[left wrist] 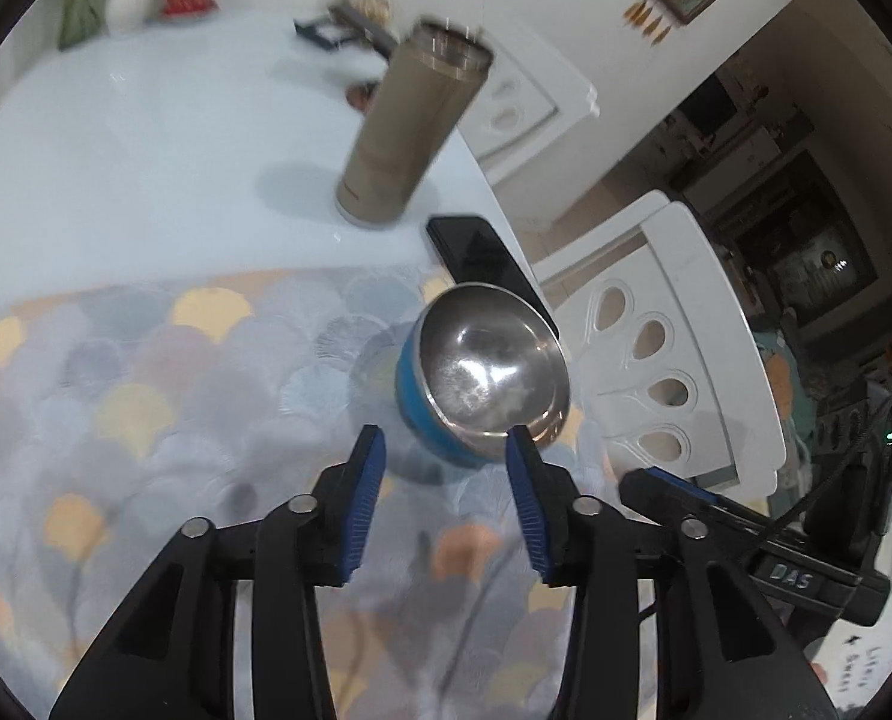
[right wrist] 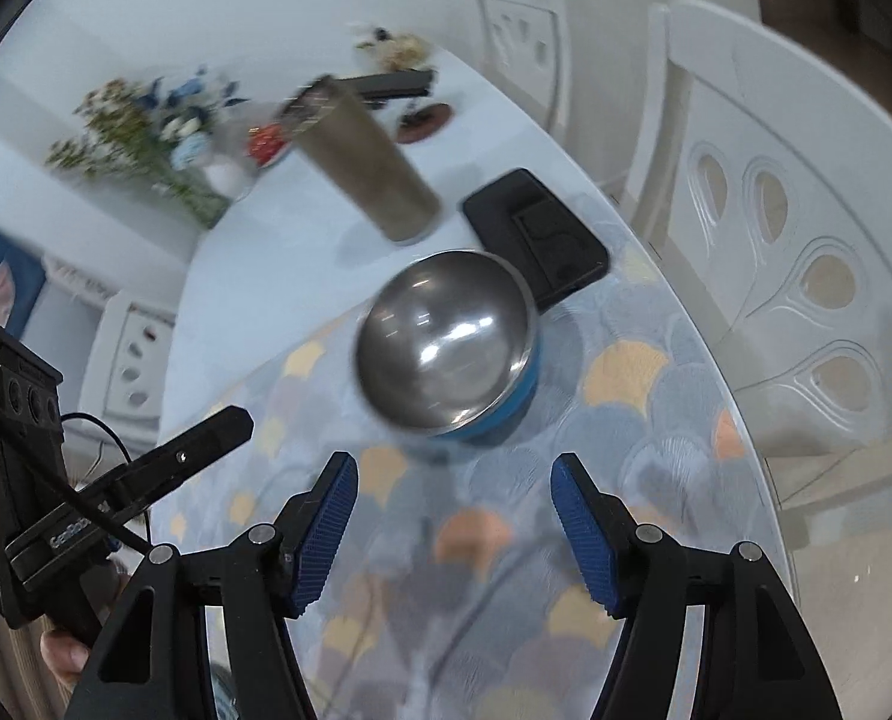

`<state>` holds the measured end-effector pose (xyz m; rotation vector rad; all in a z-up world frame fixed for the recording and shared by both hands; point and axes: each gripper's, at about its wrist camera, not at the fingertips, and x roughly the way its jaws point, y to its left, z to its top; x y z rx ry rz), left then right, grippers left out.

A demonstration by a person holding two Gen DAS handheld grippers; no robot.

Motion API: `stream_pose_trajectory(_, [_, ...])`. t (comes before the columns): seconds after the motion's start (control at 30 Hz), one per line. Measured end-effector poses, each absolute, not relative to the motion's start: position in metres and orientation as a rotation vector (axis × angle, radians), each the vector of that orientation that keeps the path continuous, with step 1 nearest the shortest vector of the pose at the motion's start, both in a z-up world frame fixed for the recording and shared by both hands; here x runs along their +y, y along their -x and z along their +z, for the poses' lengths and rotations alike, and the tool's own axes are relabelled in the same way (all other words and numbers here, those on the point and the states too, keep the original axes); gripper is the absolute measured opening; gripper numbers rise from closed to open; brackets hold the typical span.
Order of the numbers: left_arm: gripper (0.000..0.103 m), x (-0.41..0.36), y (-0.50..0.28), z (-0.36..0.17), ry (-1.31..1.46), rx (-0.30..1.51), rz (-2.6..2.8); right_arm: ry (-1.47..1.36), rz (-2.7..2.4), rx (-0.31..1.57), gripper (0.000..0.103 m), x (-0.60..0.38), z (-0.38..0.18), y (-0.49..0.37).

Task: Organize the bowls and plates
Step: 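Move both tools to the blue steel bowl and grasp its rim, then lift the blue steel bowl with both tools and carry it to the stacked bowls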

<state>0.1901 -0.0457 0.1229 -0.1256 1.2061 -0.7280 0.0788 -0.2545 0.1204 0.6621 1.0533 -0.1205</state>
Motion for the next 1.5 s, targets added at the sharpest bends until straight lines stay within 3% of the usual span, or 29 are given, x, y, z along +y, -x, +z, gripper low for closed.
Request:
stream_pose_trajectory(0.3, [0.046,-0.082,-0.234,0.072,0.107,1.28,-0.748,-0.729,-0.16,1.116,0.065,-0.282,0.067,-0.12])
stream_pose_trajectory(0.57, [0.039,-0.096,-0.241,0.055,0.065,1.276,-0.755,-0.684,-0.133,1.129,0.058,-0.279,0.048,-0.135])
stream_pose_trajectory(0.77, [0.018,-0.104,-0.244,0.048,0.013,1.248,-0.759,-0.684,-0.116,1.148,0.043,-0.275,0.036,-0.141])
stream_pose_trajectory(0.83, [0.016,-0.104,-0.244,0.047,0.008,1.24,-0.765,-0.685,-0.103,1.161,0.03,-0.272,0.033,-0.145])
stream_pose_trajectory(1.23, [0.015,-0.092,-0.226,0.063,0.005,1.227,-0.774,-0.65,-0.104,1.186,0.03,-0.26,0.047,-0.139])
stream_pose_trajectory(1.5, [0.015,-0.067,-0.189,0.102,0.005,1.176,-0.772,-0.647,-0.054,1.193,0.03,-0.236,0.076,-0.109])
